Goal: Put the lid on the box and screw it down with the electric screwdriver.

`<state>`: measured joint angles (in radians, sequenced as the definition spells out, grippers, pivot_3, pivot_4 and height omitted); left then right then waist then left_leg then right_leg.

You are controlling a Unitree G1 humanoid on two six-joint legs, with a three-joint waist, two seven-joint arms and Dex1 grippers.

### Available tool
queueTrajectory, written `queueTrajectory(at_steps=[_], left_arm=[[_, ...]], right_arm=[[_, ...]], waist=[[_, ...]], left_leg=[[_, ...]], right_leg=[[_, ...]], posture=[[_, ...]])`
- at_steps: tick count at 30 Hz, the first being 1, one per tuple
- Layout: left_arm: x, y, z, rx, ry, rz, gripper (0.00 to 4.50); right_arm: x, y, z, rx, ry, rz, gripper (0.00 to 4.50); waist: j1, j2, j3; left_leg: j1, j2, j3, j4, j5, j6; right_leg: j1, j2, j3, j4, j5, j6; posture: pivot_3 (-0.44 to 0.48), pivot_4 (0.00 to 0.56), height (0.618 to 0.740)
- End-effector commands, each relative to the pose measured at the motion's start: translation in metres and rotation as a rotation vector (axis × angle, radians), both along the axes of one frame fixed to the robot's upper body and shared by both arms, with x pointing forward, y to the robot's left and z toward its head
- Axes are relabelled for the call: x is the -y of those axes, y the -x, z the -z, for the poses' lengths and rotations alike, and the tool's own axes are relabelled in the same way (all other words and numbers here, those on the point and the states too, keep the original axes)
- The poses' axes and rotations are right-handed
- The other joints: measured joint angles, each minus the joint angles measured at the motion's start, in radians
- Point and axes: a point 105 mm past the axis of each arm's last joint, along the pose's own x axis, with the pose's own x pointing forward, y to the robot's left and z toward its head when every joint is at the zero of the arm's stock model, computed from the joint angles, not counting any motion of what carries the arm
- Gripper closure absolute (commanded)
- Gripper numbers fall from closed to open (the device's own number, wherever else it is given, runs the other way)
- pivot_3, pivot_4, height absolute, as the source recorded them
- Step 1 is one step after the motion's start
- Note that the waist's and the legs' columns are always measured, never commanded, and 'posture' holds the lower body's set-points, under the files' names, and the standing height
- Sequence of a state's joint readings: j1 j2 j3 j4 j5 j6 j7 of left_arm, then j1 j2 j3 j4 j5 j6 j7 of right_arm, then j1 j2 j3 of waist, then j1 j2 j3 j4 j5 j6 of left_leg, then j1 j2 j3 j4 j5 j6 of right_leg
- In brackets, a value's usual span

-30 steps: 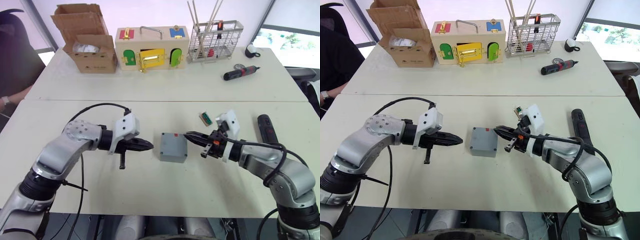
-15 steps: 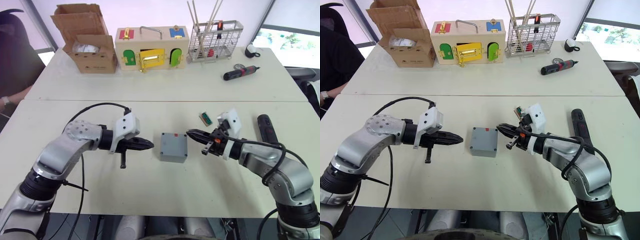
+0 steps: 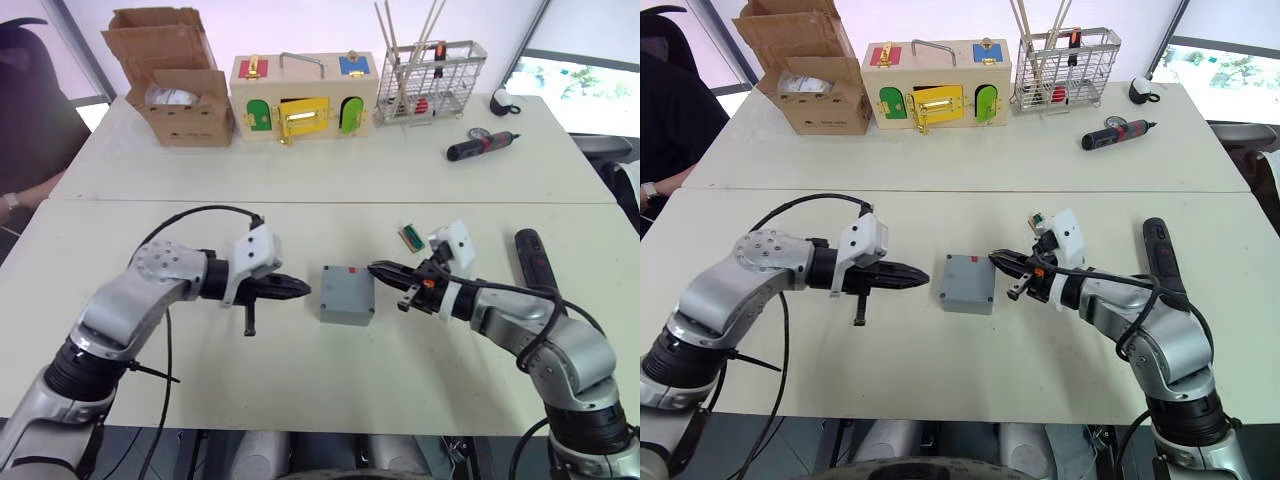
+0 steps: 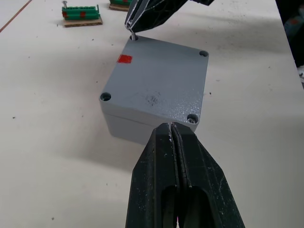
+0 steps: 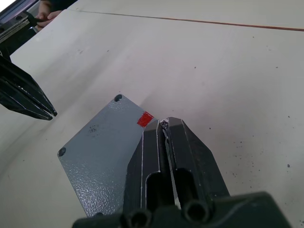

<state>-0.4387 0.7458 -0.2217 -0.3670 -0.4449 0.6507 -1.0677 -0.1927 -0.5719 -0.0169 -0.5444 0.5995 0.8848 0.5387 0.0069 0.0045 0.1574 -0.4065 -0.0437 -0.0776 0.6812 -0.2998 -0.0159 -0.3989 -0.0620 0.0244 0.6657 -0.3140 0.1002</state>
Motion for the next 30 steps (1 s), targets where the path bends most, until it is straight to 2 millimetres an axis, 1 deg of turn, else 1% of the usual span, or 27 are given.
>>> queueTrajectory(at_steps=[1,14,17,19,21,23,25,27,29,30], left_arm=[[0.003,0.003,-0.006,0.027,0.007,0.014,4.50],[0.005,0.001,-0.006,0.027,0.015,0.013,4.50],[0.004,0.001,-0.009,0.026,0.029,0.014,4.50],[0.005,0.002,-0.015,0.010,0.067,0.012,4.50],[0.004,0.000,-0.024,-0.003,0.110,0.006,4.50],[0.002,-0.004,-0.033,-0.010,0.143,-0.005,4.50],[-0.001,-0.008,-0.037,-0.009,0.159,-0.018,4.50],[0.000,-0.010,-0.038,-0.007,0.168,-0.025,4.50],[0.002,-0.011,-0.038,-0.004,0.178,-0.026,4.50],[0.004,-0.011,-0.039,-0.004,0.191,-0.015,4.50]], right_arm=[[-0.001,0.000,-0.003,0.021,0.006,-0.010,4.44],[0.001,-0.001,0.001,0.014,0.024,-0.005,4.44],[0.000,-0.001,0.000,0.015,0.022,-0.006,4.44],[0.001,-0.002,0.000,0.019,0.025,-0.003,3.90],[0.004,-0.004,-0.001,0.029,0.043,0.012,3.14],[0.006,-0.004,-0.005,0.033,0.043,0.010,2.06],[0.007,-0.002,-0.010,0.032,0.038,-0.003,1.14],[0.010,0.000,-0.014,0.031,0.039,-0.012,0.56],[0.014,0.001,-0.029,0.038,0.018,-0.021,0.04],[0.022,-0.002,-0.041,0.055,0.013,-0.012,0.04]], waist=[[0.000,0.000,0.000],[0.000,0.000,0.000],[0.000,0.000,0.000],[0.001,0.000,0.000],[0.001,0.000,0.000],[0.001,0.000,0.000],[0.000,0.000,0.000],[0.000,0.000,0.000],[0.000,0.000,0.000],[0.001,0.000,0.000]], left_leg=[[0.000,0.000,0.000,0.000,0.000,0.000],[0.000,0.000,0.000,0.000,0.000,0.000],[0.000,0.000,0.000,0.000,0.000,0.000],[0.000,0.000,0.000,0.000,0.000,0.000],[0.000,0.000,0.000,0.000,0.000,0.000],[0.000,0.000,0.000,0.000,0.000,0.000],[0.000,0.000,0.000,0.000,0.000,0.000],[0.000,0.000,0.000,0.000,0.000,0.000],[0.000,0.000,0.000,0.000,0.000,0.000],[0.000,0.000,0.000,0.000,0.000,0.000]], right_leg=[[0.000,0.000,0.000,0.000,0.000,0.000],[0.000,0.000,0.000,0.000,0.000,0.000],[0.000,0.000,0.000,0.000,0.000,0.000],[0.000,0.000,0.000,0.000,0.000,0.000],[0.000,0.000,0.000,0.000,0.000,0.000],[0.000,0.000,0.000,0.000,0.000,0.000],[0.000,0.000,0.000,0.000,0.000,0.000],[0.000,0.000,0.000,0.000,0.000,0.000],[0.000,0.000,0.000,0.000,0.000,0.000],[0.000,0.000,0.000,0.000,0.000,0.000]], posture=[[0.000,0.150,0.740],[0.000,0.150,0.740],[0.000,0.150,0.740],[0.000,0.150,0.740],[0.000,0.150,0.740],[0.000,0.150,0.740],[0.000,0.150,0.740],[0.000,0.150,0.740],[0.000,0.150,0.740],[0.000,0.150,0.740]])
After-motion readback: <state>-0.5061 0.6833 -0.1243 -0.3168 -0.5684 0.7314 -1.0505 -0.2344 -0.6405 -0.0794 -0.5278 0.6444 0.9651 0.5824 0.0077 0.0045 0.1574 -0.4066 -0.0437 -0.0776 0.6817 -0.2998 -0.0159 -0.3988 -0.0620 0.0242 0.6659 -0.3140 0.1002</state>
